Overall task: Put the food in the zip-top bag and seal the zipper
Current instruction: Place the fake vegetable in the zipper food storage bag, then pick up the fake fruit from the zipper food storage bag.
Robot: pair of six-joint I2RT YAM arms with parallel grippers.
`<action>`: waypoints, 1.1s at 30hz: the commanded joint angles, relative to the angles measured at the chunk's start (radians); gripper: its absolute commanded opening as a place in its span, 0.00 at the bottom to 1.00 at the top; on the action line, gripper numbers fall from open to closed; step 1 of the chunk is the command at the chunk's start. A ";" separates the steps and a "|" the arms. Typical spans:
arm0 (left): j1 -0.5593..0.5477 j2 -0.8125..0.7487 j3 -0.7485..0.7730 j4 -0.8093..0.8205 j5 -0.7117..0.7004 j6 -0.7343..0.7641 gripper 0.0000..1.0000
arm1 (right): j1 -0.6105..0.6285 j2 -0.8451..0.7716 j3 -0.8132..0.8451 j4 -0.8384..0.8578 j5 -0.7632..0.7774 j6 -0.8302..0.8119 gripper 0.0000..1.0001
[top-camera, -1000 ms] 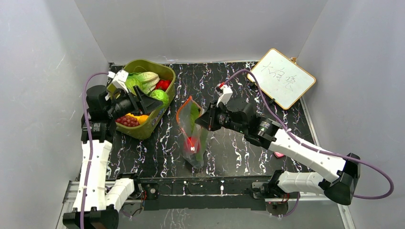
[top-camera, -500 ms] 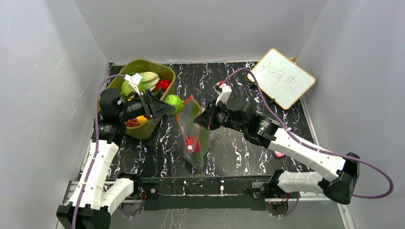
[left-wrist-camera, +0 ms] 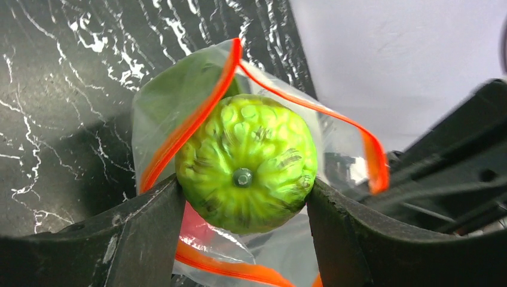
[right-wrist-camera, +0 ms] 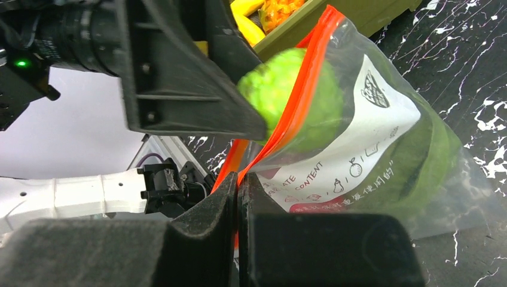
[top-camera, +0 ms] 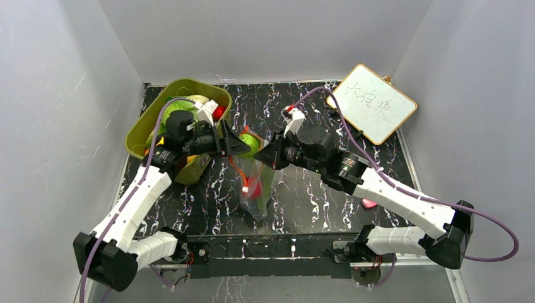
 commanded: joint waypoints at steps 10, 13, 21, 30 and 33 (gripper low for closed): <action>-0.097 0.017 0.113 -0.149 -0.195 0.047 0.83 | 0.006 -0.045 0.032 0.086 0.039 -0.024 0.00; -0.098 -0.013 0.118 -0.149 -0.218 0.051 0.87 | 0.006 -0.053 0.029 0.079 0.049 -0.024 0.00; -0.098 -0.036 0.196 -0.278 -0.352 0.130 0.87 | 0.006 -0.067 0.024 0.048 0.064 -0.021 0.00; -0.098 -0.042 0.308 -0.467 -0.684 0.324 0.86 | 0.005 -0.128 -0.011 0.011 0.121 -0.012 0.00; -0.097 -0.035 0.307 -0.488 -0.848 0.364 0.84 | 0.005 -0.146 -0.018 0.010 0.123 -0.010 0.00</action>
